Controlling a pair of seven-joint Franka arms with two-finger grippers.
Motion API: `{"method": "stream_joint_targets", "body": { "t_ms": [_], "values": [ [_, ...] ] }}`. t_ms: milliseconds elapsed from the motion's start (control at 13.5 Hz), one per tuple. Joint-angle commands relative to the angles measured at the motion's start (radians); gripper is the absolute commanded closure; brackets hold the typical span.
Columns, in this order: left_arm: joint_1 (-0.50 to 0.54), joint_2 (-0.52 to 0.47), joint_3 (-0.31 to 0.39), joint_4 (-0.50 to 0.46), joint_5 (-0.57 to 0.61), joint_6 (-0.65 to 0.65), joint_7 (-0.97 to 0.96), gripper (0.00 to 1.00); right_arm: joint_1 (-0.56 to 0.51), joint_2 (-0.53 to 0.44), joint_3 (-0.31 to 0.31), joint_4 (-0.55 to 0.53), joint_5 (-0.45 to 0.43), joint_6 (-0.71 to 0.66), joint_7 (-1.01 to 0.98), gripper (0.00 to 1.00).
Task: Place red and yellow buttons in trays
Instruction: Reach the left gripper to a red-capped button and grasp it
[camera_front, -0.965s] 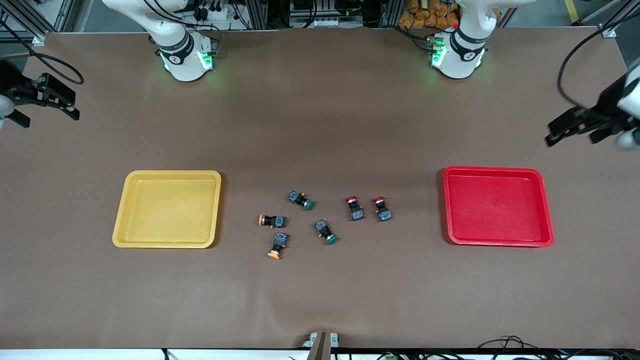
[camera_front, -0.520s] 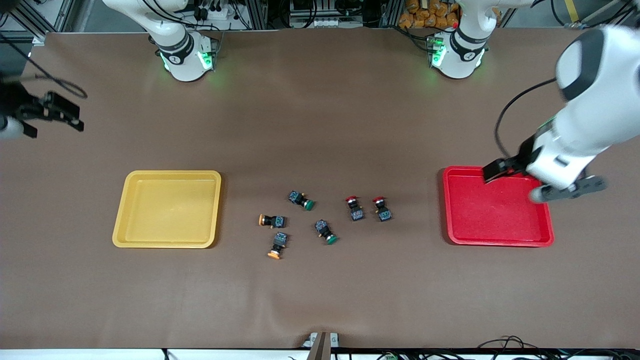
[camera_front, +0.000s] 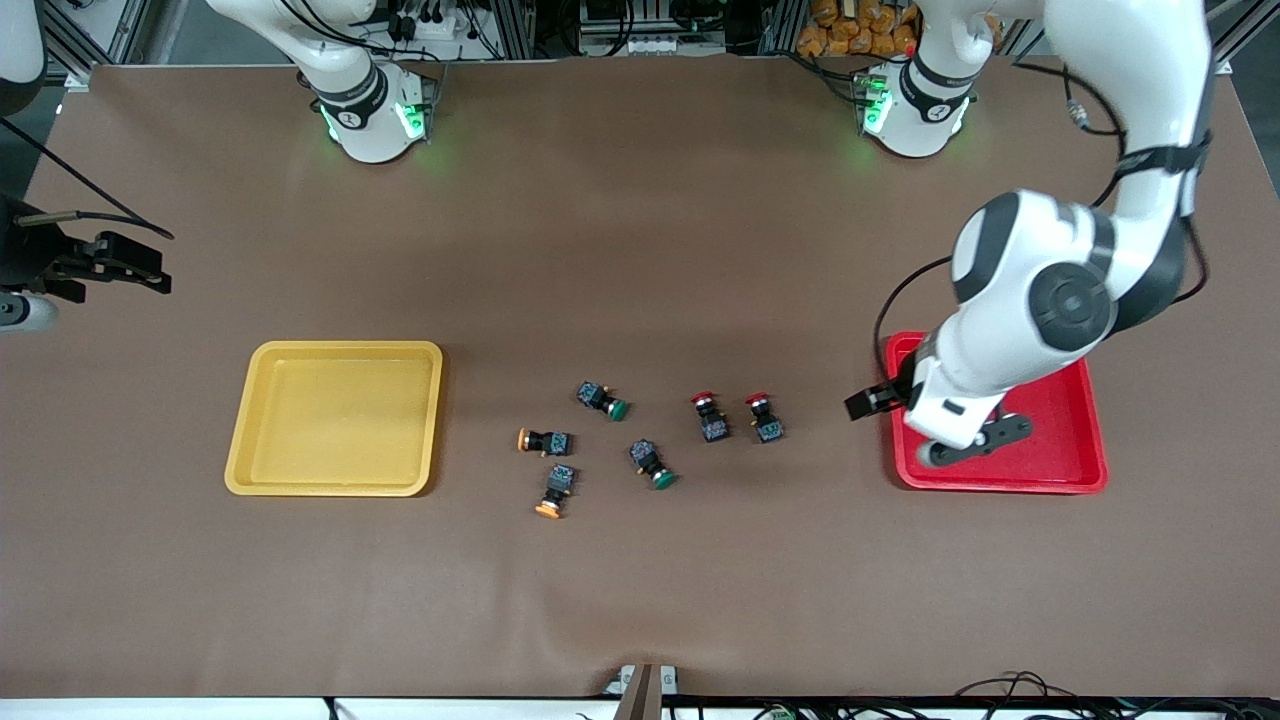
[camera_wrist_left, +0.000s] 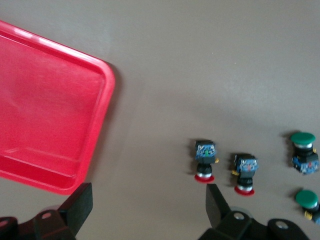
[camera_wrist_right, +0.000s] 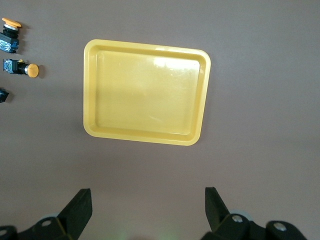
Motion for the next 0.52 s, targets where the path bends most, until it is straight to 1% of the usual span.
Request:
{"method": "stream_joint_targets", "body": {
  "t_ms": [0,148,223,371,445],
  "values": [
    [-0.019,0.063,0.001,0.023,-0.002,0.054,-0.058,0.00,-0.013,0.017,0.011,0.030,0.020,-0.009,-0.002,0.00],
    [-0.041,0.109,0.001,0.023,-0.009,0.086,-0.099,0.00,-0.017,0.017,0.011,0.038,0.026,-0.009,0.001,0.00],
    [-0.050,0.131,0.001,0.023,-0.007,0.117,-0.124,0.00,-0.022,0.017,0.009,0.038,0.056,-0.017,0.013,0.00],
    [-0.064,0.164,0.001,0.023,-0.009,0.145,-0.144,0.00,-0.052,0.017,0.008,0.038,0.147,-0.018,0.129,0.00],
    [-0.072,0.180,0.001,0.023,-0.009,0.163,-0.155,0.00,-0.053,0.017,0.008,0.038,0.162,-0.018,0.178,0.00]
  ]
}}
